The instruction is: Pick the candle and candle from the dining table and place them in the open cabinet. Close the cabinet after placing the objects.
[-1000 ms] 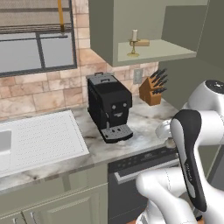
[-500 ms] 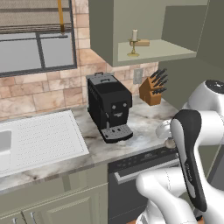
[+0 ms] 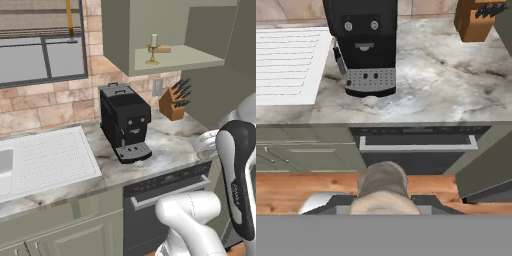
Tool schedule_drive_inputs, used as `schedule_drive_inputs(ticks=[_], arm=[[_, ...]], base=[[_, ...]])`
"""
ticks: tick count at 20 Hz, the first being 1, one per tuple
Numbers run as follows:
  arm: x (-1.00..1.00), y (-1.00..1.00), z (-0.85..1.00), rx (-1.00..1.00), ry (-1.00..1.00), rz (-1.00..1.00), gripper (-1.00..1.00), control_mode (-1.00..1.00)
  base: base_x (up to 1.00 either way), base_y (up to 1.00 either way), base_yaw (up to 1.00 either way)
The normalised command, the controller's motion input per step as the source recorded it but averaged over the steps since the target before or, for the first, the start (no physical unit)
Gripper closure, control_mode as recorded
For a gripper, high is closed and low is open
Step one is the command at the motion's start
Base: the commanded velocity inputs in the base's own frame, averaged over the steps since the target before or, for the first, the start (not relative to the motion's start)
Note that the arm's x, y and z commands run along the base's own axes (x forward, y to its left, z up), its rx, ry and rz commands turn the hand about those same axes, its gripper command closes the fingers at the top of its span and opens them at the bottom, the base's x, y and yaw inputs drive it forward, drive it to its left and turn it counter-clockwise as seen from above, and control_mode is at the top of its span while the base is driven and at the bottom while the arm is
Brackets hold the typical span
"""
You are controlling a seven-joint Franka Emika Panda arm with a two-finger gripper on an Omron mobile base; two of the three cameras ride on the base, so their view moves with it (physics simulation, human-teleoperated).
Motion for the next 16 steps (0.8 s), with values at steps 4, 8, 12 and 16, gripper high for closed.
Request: schedule_drive_inputs(ticks=[4,8,12,16], arm=[[0.01,-0.42,0.86,0.14,-0.18,0.1,1.0,-1.0],[0.03,-0.17,0.76,0.11,-0.13,0.05,1.0,-1.0],[0.03,0.02,0.44,0.01,-0.07,0.0,1.0,-1.0],[0.03,0.16,0.29,0.0,-0.1,0.0,1.0,-1.0]], base=[[0.0,0.0,0.0],[0.0,0.0,0.0],[0.0,0.0,0.0],[0.0,0.0,0.0]])
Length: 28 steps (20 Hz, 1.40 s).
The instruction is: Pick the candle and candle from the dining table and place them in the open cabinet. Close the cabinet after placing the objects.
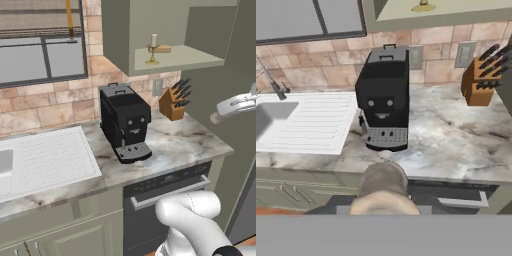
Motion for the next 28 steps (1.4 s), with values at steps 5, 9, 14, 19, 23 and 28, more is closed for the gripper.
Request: schedule_drive_inputs(ticks=[5,9,14,19,23,28], arm=[[0.0,0.03,0.44,0.0,-0.02,0.0,1.0,-1.0],[0.0,-0.03,0.27,-0.02,0.0,-0.09,1.0,-1.0],[0.15,-0.02,0.21,-0.07,0.04,-0.21,1.0,-1.0],[0.27,0.0,0.17,-0.06,0.07,-0.18,1.0,-1.0],[0.52,0.0,0.15,0.0,0.0,-0.02,1.0,-1.0],[0.68,0.0,0.05,0.0,0.0,0.0,1.0,-1.0]], base=[[0.0,0.0,0.0],[0.0,0.0,0.0],[0.0,0.0,0.0],[0.0,0.0,0.0],[0.0,0.0,0.0],[0.0,0.0,0.0]])
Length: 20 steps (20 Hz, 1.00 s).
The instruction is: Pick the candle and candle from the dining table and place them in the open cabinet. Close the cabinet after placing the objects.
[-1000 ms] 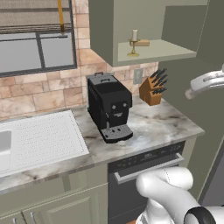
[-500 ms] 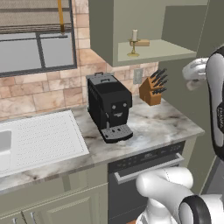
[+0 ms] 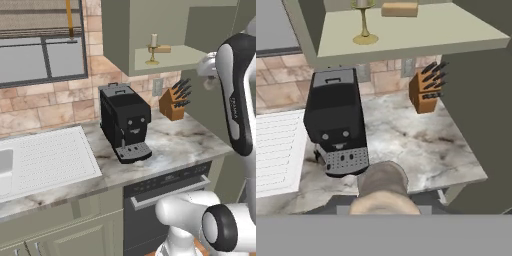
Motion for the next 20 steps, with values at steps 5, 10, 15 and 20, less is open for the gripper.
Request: schedule_drive_inputs(ticks=[5,10,15,20], arm=[[0.66,-0.03,0.06,0.0,0.0,-0.02,1.0,-1.0],[0.63,-0.1,0.03,0.0,0.0,-0.04,1.0,-1.0],[0.72,-0.09,0.13,0.0,0.0,0.0,1.0,-1.0],[0.65,-0.24,0.18,0.0,0.0,0.05,1.0,-1.0]], base=[[0.0,0.0,0.0],[0.0,0.0,0.0],[0.0,0.0,0.0],[0.0,0.0,0.0]])
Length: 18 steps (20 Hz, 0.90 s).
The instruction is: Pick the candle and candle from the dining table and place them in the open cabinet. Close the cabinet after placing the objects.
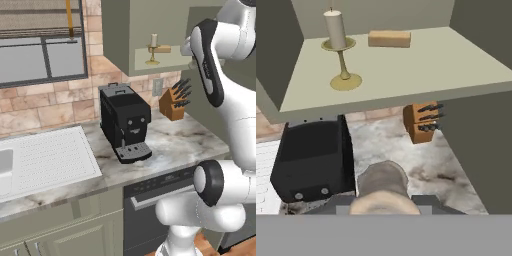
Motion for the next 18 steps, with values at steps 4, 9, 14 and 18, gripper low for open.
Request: schedule_drive_inputs(ticks=[4,9,14,18], arm=[[0.57,-0.39,0.06,0.0,0.0,0.08,1.0,-1.0],[0.55,-0.14,0.0,0.0,0.0,0.04,1.0,-1.0],[0.55,0.0,0.0,0.0,-0.03,0.0,1.0,-1.0],[0.49,0.0,0.0,0.0,-0.11,0.0,1.0,-1.0]], base=[[0.0,0.0,0.0],[0.0,0.0,0.0],[0.0,0.0,0.0],[0.0,0.0,0.0]])
